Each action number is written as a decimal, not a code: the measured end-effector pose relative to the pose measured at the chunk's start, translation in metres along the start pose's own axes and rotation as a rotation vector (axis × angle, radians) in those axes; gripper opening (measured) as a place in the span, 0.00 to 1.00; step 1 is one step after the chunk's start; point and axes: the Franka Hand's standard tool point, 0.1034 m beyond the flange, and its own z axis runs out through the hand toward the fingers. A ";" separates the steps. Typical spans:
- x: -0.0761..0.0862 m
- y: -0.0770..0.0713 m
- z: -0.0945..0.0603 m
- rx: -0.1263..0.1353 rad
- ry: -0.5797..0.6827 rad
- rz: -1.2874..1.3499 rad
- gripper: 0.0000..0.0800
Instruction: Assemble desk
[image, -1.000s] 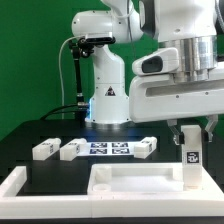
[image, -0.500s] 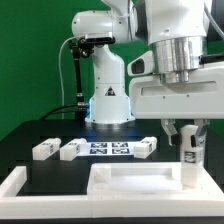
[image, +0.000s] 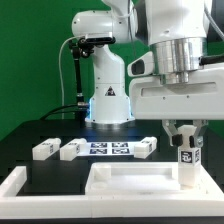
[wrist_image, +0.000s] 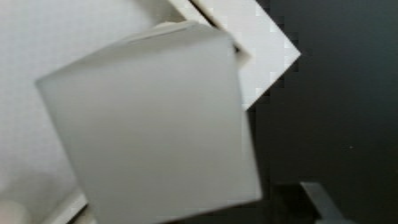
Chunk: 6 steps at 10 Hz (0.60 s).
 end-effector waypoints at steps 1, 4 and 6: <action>0.000 0.000 0.000 0.000 0.000 0.000 0.30; 0.000 0.000 0.000 0.000 0.000 0.000 0.75; 0.009 -0.007 -0.005 0.072 0.008 0.143 0.80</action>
Offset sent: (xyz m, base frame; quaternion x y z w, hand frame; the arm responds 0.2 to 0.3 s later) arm 0.0189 0.0197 0.0241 -0.1661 -0.0400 -0.3334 0.9272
